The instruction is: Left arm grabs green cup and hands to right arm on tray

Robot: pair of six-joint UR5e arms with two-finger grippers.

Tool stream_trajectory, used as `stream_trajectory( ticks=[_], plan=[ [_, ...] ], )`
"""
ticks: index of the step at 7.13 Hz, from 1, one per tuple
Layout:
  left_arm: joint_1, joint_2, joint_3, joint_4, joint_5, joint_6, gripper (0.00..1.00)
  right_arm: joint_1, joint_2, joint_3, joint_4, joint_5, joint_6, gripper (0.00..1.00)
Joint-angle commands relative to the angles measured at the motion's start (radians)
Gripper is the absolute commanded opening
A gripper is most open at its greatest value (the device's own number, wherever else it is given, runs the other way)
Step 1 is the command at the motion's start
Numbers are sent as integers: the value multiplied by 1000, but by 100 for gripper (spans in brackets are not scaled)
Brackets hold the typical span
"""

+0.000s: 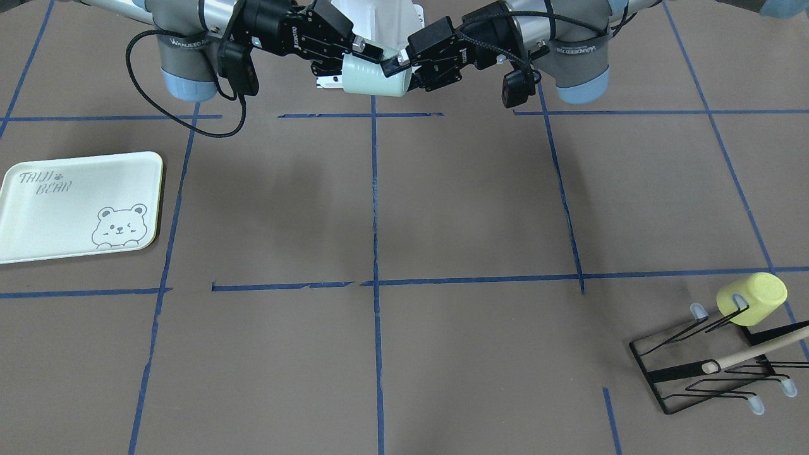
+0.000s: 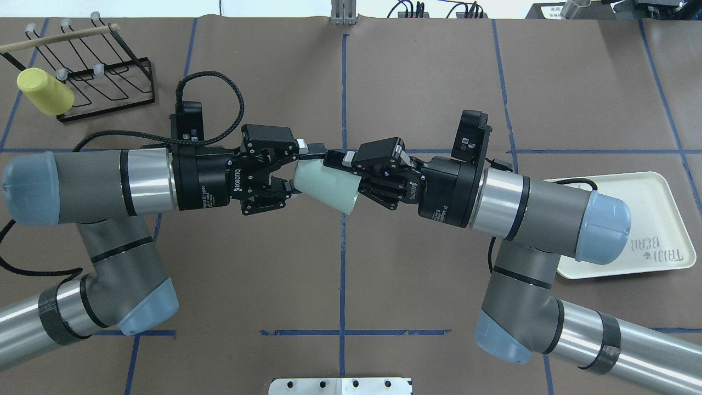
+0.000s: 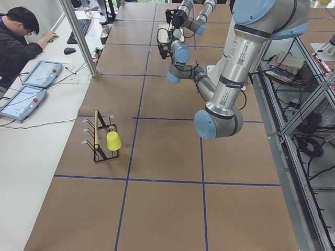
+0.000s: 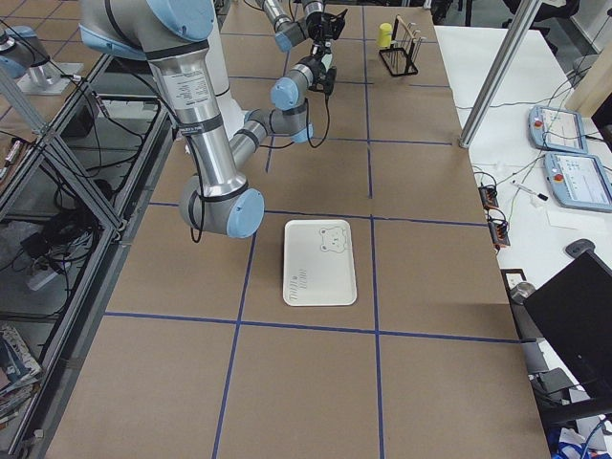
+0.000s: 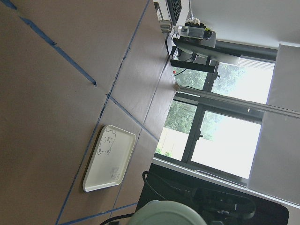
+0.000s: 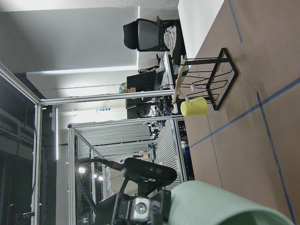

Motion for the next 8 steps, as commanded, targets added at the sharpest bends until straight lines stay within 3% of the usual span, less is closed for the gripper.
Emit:
stream_trajectory(
  ticks=[1, 7, 8],
  plan=[
    [-4, -1, 0, 9, 0, -2, 100, 0, -1, 0, -2, 2, -2, 0],
    [-79, -1, 51, 38, 12, 16, 100, 0, -17, 0, -10, 19, -11, 0],
    [-125, 1, 72, 113, 12, 24, 100, 12, -24, 8, -116, 67, -91, 0]
  ],
)
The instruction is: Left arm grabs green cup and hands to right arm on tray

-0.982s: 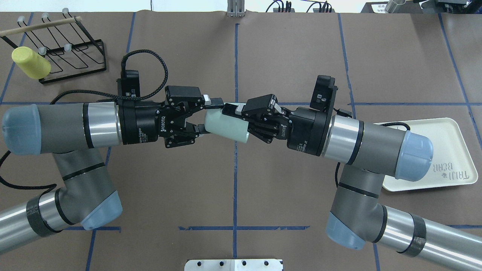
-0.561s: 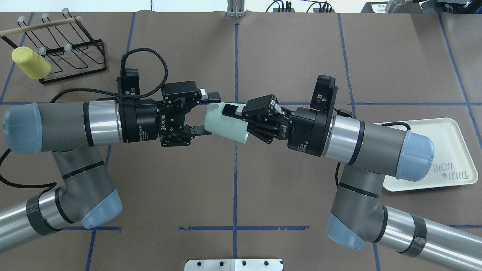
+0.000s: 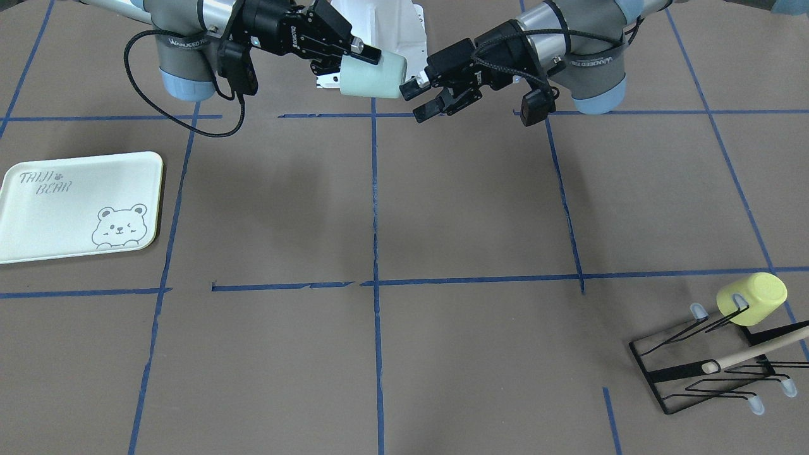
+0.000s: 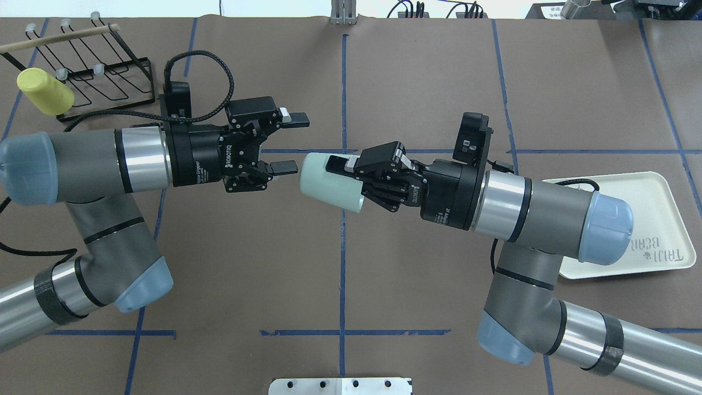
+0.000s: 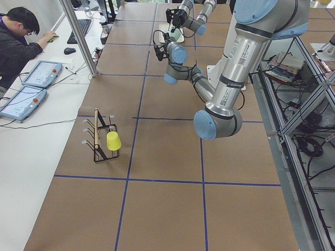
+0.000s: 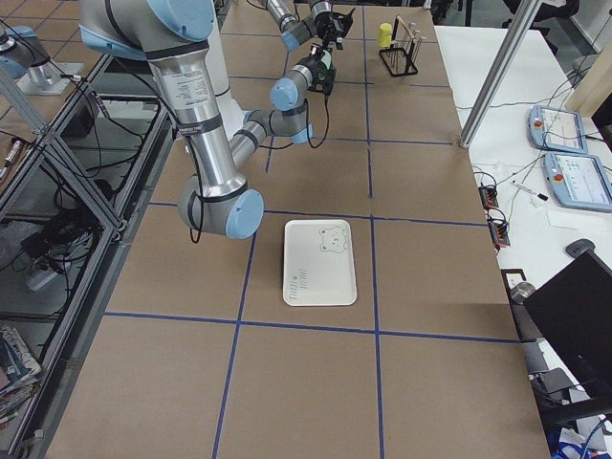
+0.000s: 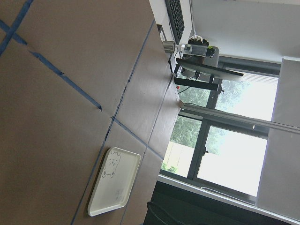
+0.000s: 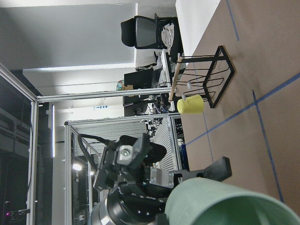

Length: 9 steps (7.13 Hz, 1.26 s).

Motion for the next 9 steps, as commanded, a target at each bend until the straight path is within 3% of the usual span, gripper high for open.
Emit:
stream_trajectory(
  ticks=[1, 3, 4, 7, 8, 9],
  plan=[
    [-64, 1, 24, 183, -6, 100, 100, 59, -5, 14, -243, 114, -96, 0],
    [-109, 9, 9, 562, -106, 476, 100, 206, 18, 95, -684, 343, -191, 0],
    [-159, 21, -2, 683, -163, 629, 100, 228, 22, 136, -913, 387, -325, 0],
    [-341, 200, -75, 889, -307, 1135, 100, 296, 47, 282, -1604, 405, -762, 0],
    [-435, 240, -101, 999, -393, 1372, 100, 342, 36, 313, -1744, 405, -925, 0],
    [-533, 269, -100, 1118, -459, 1624, 100, 380, -25, 336, -1771, 405, -1086, 0]
  ],
)
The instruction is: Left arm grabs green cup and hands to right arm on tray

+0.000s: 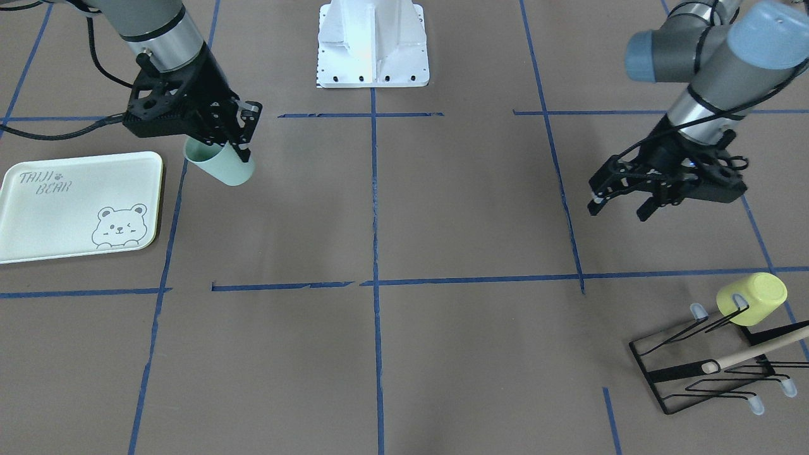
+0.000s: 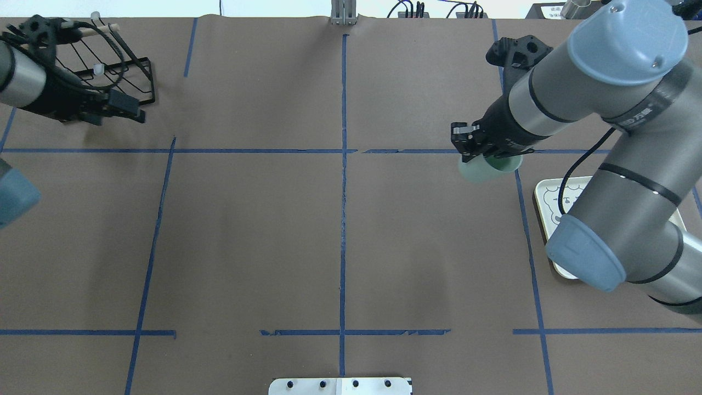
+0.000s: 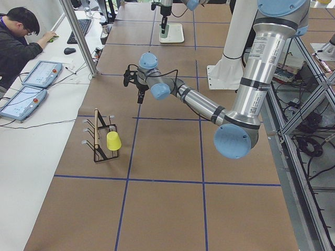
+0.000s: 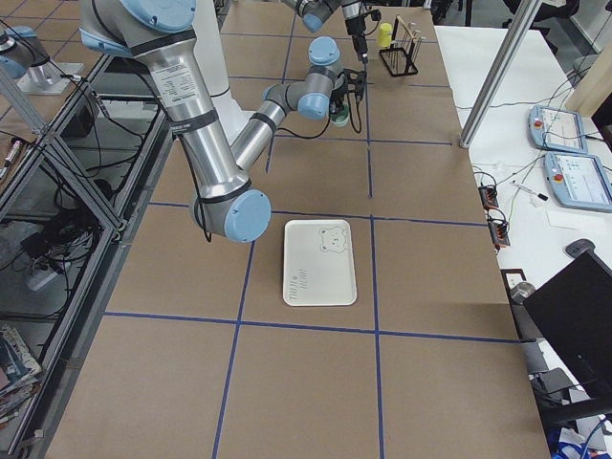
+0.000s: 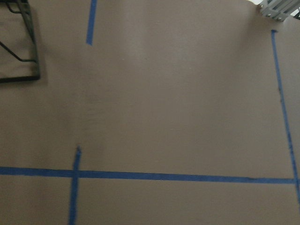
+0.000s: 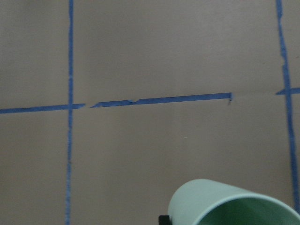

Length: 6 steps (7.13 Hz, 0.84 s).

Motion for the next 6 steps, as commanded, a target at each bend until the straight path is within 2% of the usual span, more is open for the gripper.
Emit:
stream_trajectory(
  ticks=[1, 3, 4, 5, 6],
  plan=[
    [-190, 77, 5, 243, -98, 558, 100, 93, -124, 42, -90, 2, -310, 0],
    [-360, 108, 28, 510, -92, 911, 100, 192, -216, 42, -90, 57, -478, 0],
    [-454, 166, 40, 557, -97, 1025, 100, 239, -265, 42, -88, 77, -559, 0],
    [-502, 223, 51, 553, -133, 1025, 100, 276, -302, 42, -88, 102, -599, 0],
    [-516, 298, 46, 534, -211, 1030, 100, 284, -337, 42, -59, 107, -618, 0]
  ],
)
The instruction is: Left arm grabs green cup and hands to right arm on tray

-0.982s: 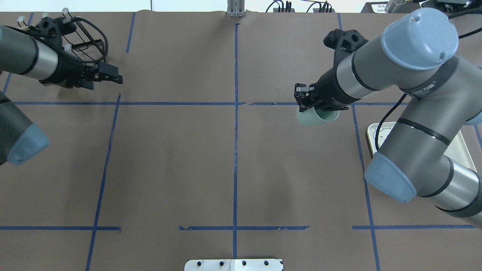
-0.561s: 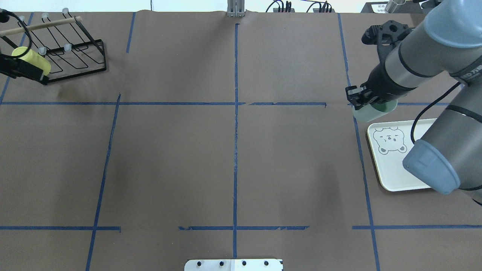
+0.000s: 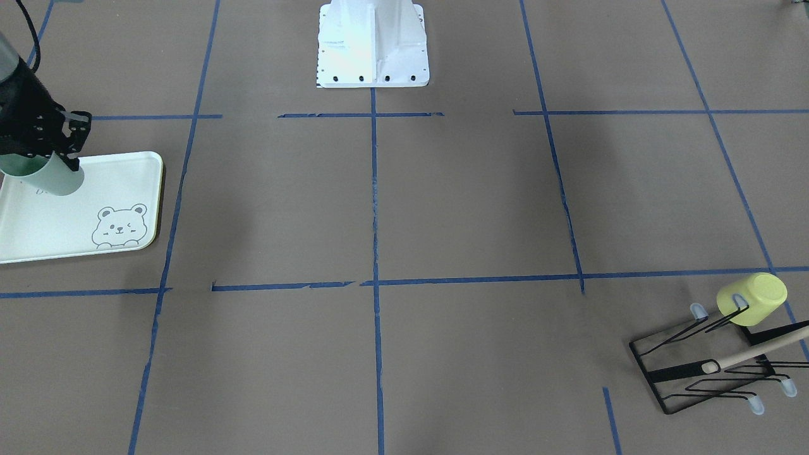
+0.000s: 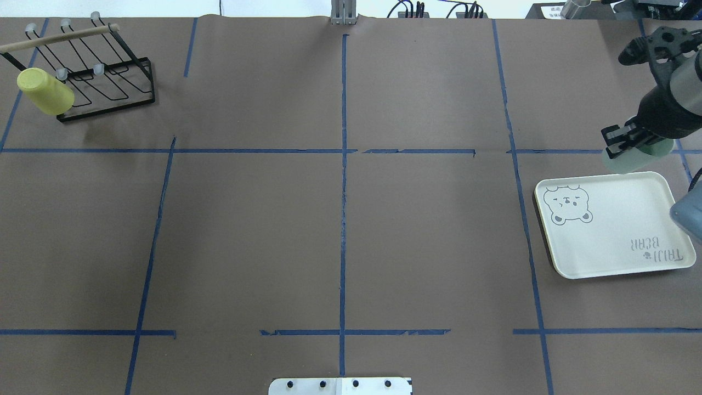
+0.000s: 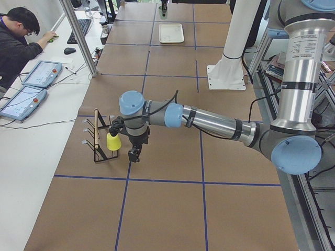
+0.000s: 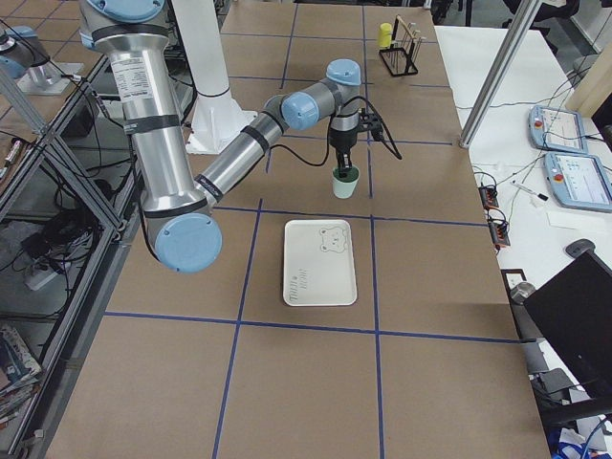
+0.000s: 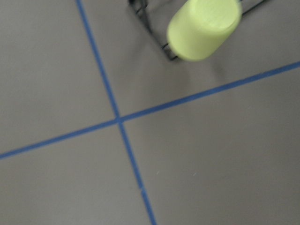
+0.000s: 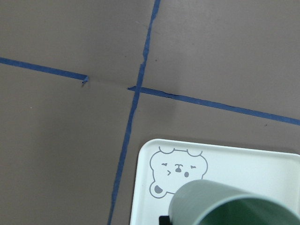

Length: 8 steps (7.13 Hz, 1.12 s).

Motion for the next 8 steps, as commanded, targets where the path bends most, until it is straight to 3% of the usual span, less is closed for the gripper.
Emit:
stream_trajectory(
  ticks=[1, 3, 5, 6, 8],
  plan=[
    [-45, 109, -7, -37, -91, 6, 100, 29, -134, -8, 147, 20, -41, 0],
    [-45, 112, 1, -45, -91, 3, 100, 28, -272, -53, 344, 18, -15, 0],
    [-45, 112, -8, -45, -92, 0, 100, 19, -283, -196, 601, 17, 149, 0],
    [-45, 112, -10, -43, -92, 0, 100, -15, -286, -246, 668, 9, 188, 0],
    [-45, 112, -13, -45, -92, -8, 100, -102, -296, -271, 696, -46, 248, 0]
  ],
)
